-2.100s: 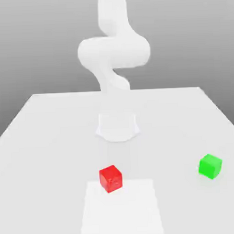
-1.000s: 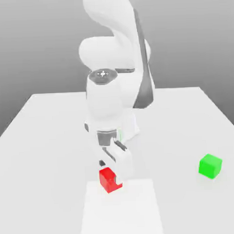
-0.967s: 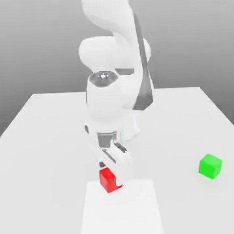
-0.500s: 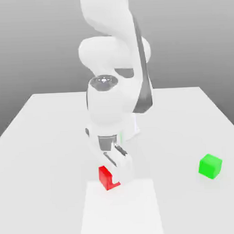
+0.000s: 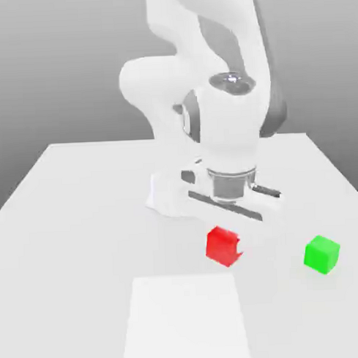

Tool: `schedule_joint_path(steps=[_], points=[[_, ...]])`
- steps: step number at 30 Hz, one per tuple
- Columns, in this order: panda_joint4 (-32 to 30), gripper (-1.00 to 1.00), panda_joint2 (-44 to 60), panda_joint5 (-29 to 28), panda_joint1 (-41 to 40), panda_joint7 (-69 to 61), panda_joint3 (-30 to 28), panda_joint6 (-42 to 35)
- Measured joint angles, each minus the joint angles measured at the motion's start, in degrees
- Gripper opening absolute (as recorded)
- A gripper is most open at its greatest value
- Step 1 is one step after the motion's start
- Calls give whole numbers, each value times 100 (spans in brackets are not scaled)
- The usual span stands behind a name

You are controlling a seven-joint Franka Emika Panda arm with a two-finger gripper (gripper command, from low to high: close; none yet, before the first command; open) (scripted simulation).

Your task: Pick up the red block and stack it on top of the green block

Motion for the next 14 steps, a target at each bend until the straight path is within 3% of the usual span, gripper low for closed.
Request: schedule_joint_path(steps=[6, 11, 12, 14], points=[[503, -100, 265, 93, 1150, -489, 947, -245], [594, -100, 1333, -1224, 1450, 415, 514, 617], [604, 100, 1463, -1385, 1556, 532, 370, 727], [604, 100, 1463, -1385, 1556, 532, 370, 727]])
